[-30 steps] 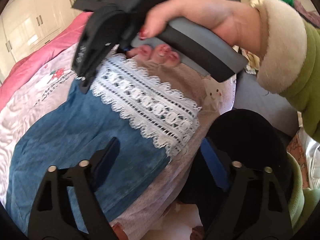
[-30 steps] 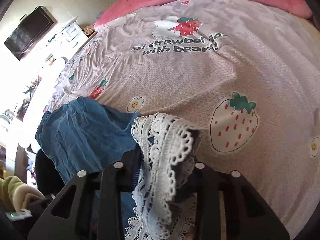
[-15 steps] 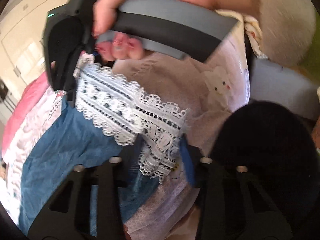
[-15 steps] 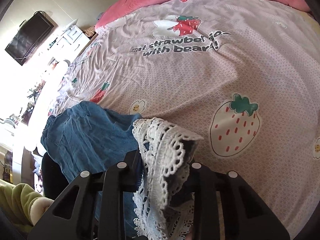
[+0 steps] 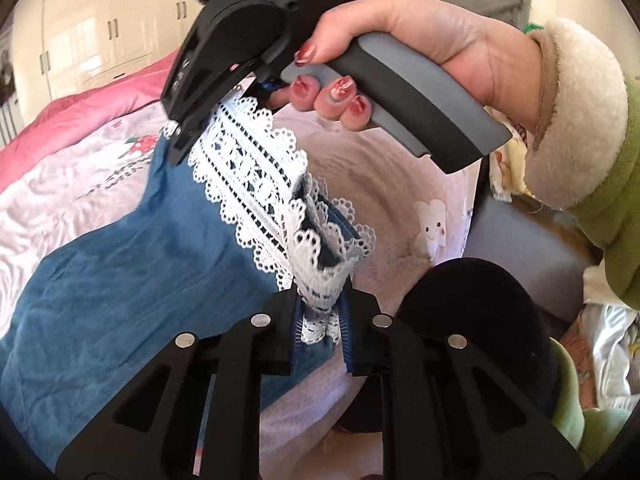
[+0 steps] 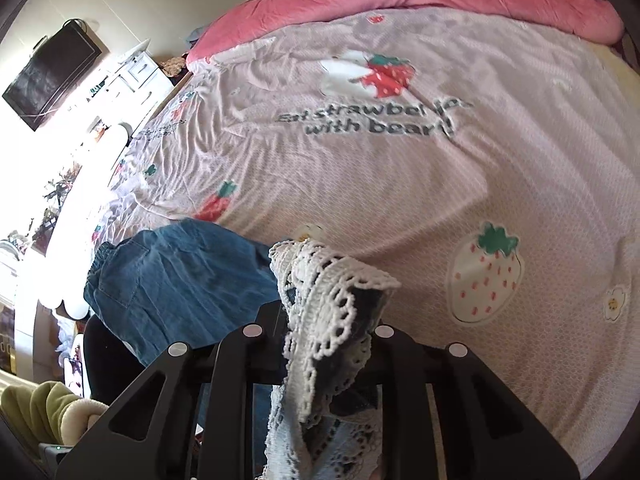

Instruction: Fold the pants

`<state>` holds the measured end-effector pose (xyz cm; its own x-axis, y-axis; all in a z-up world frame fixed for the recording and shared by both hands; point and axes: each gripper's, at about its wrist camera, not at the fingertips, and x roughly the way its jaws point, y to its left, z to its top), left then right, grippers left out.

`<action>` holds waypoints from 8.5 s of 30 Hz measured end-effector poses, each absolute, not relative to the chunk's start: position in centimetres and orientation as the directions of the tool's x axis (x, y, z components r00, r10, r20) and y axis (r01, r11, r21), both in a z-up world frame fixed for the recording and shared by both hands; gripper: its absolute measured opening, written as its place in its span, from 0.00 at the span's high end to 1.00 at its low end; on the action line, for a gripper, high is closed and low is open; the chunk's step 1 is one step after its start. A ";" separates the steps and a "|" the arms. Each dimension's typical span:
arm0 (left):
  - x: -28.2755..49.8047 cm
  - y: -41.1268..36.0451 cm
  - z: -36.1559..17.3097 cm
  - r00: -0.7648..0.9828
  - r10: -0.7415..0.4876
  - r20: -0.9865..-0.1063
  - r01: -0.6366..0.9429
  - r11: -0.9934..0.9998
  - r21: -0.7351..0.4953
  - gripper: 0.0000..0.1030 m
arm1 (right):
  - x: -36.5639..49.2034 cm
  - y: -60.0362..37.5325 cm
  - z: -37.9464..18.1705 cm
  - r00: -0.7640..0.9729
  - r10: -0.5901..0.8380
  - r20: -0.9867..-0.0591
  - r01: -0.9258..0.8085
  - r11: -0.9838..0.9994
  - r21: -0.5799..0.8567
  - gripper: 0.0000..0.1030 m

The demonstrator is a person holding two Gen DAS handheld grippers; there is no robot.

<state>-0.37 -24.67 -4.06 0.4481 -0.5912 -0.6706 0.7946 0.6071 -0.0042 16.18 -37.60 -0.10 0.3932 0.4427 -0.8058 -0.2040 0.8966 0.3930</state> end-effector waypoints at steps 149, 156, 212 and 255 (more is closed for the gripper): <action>2.7 -4.3 -4.8 0.465 -0.453 -0.760 0.423 0.869 -0.259 0.56 | 20.3 -13.8 -2.9 0.408 0.267 -0.873 -0.530 0.848 0.012 0.83; 2.7 -4.4 -4.2 0.479 -0.452 -0.753 0.424 0.870 -0.253 0.55 | 18.4 -16.7 1.4 0.455 0.395 -0.798 -0.526 0.842 0.117 0.47; 1.4 9.9 -0.8 0.668 -0.130 -0.733 0.014 0.987 -0.163 0.09 | 16.6 -3.8 3.4 0.337 0.493 -0.802 -0.707 0.695 0.130 0.15; 5.1 10.6 -5.2 0.589 -0.399 -0.703 0.001 0.870 -0.493 0.71 | 18.5 0.3 -1.6 0.043 0.530 -0.847 -0.785 0.543 0.300 0.90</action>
